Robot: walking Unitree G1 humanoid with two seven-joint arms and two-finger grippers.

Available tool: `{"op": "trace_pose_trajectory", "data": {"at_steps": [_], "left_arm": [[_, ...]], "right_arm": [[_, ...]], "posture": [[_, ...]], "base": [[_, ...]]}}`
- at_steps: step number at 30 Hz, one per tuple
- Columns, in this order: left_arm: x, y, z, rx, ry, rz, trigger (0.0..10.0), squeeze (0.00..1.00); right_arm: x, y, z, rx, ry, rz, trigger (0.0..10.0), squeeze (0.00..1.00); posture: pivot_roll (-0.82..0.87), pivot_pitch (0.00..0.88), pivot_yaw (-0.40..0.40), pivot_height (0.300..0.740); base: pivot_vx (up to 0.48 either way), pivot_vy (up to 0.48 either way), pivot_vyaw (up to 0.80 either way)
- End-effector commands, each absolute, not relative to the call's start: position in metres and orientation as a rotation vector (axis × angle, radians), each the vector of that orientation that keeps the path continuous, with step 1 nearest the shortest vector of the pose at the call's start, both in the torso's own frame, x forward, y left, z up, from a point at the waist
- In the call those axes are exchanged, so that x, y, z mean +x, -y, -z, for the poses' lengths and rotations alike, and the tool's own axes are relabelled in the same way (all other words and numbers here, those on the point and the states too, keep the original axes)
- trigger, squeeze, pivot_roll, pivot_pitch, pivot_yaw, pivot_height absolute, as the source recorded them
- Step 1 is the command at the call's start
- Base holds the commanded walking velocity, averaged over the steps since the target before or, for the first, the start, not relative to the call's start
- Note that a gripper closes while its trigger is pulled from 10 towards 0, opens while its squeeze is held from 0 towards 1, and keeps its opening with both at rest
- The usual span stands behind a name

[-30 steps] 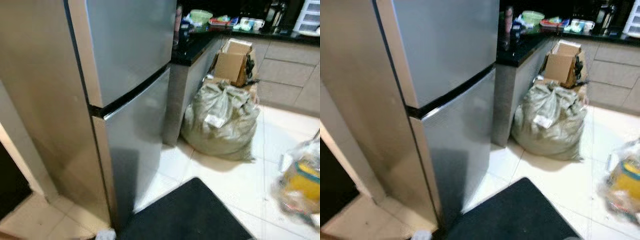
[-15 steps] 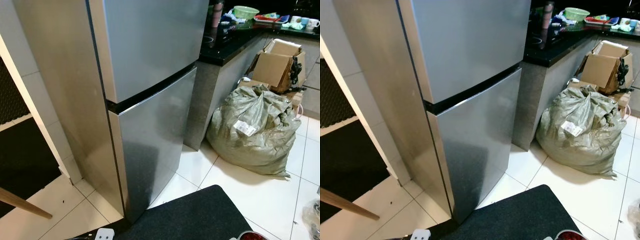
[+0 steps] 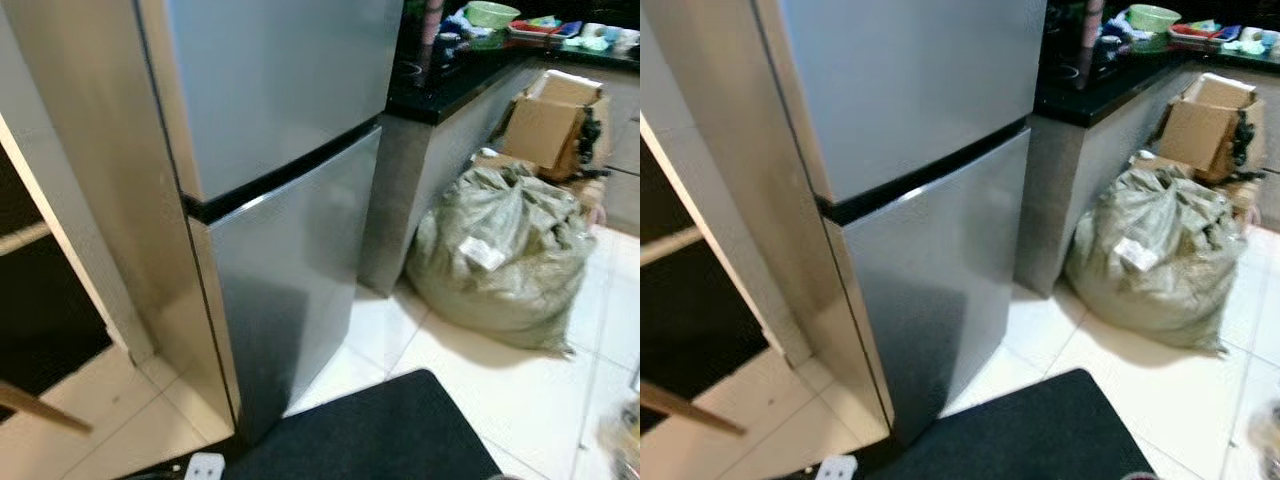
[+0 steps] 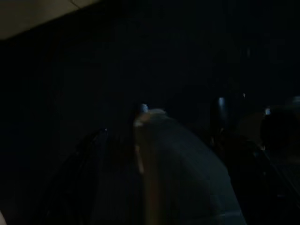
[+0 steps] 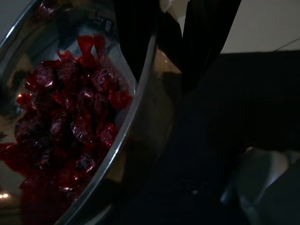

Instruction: Restocking fridge

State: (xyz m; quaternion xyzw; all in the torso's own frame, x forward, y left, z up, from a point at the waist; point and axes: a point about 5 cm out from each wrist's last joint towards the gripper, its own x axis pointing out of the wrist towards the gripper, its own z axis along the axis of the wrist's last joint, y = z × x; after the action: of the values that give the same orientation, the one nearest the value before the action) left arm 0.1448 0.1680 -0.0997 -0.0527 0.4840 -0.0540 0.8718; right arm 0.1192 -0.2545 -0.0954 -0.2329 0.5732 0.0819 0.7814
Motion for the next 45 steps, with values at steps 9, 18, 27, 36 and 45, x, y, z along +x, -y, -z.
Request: {"op": "trace_pose_trajectory", "data": {"at_steps": [9,18,27,36,45], "left_arm": [[0.179,-0.196,0.080,-0.141,-0.829,0.015,10.0,0.00],[0.248,-0.244,0.018,-0.163,-0.442,-0.021,10.0,1.00],[0.282,-0.265,-0.028,-0.132,-0.234,0.004,10.0,1.00],[0.325,-0.264,-0.099,-0.077,0.051,0.234,10.0,1.00],[0.338,-0.261,-0.130,-0.056,0.148,0.359,10.0,0.00]], "right_arm": [[0.117,0.255,0.096,-0.510,-1.242,-0.172,10.0,0.00],[0.113,0.255,0.097,-0.512,-1.249,-0.172,10.0,0.00],[0.111,0.257,0.097,-0.519,-1.256,-0.172,10.0,0.00],[0.108,0.258,0.098,-0.524,-1.262,-0.176,10.0,0.00],[0.106,0.259,0.098,-0.525,-1.266,-0.175,10.0,0.00]], "posture": [[-0.05,0.000,-0.020,0.740],[-0.05,0.000,-0.020,0.740],[-0.05,0.002,-0.023,0.740],[-0.05,0.016,-0.026,0.740],[-0.05,0.019,-0.026,0.740]], "base": [[0.000,0.000,0.00],[0.000,0.000,0.00],[0.000,0.000,0.00],[0.000,0.000,0.00],[0.000,0.000,0.00]]}}
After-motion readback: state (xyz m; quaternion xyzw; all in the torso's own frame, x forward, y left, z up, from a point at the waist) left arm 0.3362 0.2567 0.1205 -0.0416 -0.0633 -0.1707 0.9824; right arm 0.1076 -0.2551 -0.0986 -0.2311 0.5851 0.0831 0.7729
